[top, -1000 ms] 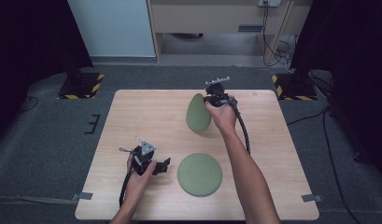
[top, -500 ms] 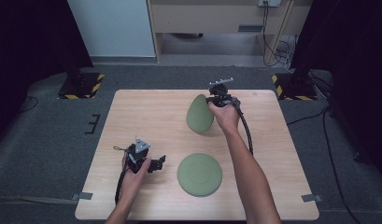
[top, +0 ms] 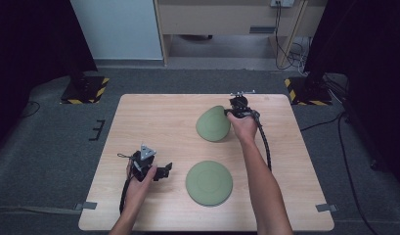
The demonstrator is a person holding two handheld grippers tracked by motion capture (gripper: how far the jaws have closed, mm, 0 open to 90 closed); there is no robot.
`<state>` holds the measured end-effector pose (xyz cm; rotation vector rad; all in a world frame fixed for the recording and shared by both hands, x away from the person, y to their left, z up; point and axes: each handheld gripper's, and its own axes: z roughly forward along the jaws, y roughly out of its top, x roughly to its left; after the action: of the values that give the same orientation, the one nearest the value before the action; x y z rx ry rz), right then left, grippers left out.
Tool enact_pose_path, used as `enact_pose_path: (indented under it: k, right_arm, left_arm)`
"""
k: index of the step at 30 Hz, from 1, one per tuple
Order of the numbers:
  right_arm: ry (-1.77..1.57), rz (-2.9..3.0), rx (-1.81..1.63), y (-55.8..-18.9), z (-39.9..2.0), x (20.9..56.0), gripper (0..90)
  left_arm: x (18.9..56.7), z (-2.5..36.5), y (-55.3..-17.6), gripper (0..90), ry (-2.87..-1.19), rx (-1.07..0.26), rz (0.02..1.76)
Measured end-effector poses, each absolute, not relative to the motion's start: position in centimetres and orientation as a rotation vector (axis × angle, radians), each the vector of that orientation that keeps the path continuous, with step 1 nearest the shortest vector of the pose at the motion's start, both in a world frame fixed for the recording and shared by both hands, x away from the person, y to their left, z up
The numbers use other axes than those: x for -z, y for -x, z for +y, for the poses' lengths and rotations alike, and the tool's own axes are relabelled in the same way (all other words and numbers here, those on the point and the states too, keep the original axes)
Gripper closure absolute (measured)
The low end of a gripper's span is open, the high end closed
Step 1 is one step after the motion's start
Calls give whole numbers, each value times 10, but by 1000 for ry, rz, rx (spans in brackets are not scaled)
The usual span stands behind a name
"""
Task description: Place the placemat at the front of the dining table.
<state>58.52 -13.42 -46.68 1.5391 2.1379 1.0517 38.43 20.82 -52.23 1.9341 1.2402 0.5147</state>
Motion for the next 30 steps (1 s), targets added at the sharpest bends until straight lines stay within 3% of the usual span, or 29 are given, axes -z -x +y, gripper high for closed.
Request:
enact_pose_path:
  k: [9, 13, 19, 24, 30]
  right_arm:
    - [-1609, 2118, -1006, -586, -147, 488, 803]
    - [-1641, 2105, -981, -587, -153, 493, 630]
    - [-1632, 2061, -974, -583, -164, 486, 484]
    - [-1611, 2010, -942, -575, -172, 479, 304]
    - [-1586, 1991, -909, -558, -182, 472, 200]
  left_arm:
    - [524, 207, -386, 23, -1945, -509, 1244]
    - [523, 208, -385, 21, -1940, -511, 1255]
    - [523, 208, -385, 22, -1934, -516, 1258]
    - [523, 208, -385, 22, -1938, -518, 1255]
    - [524, 207, -385, 22, -1944, -521, 1256]
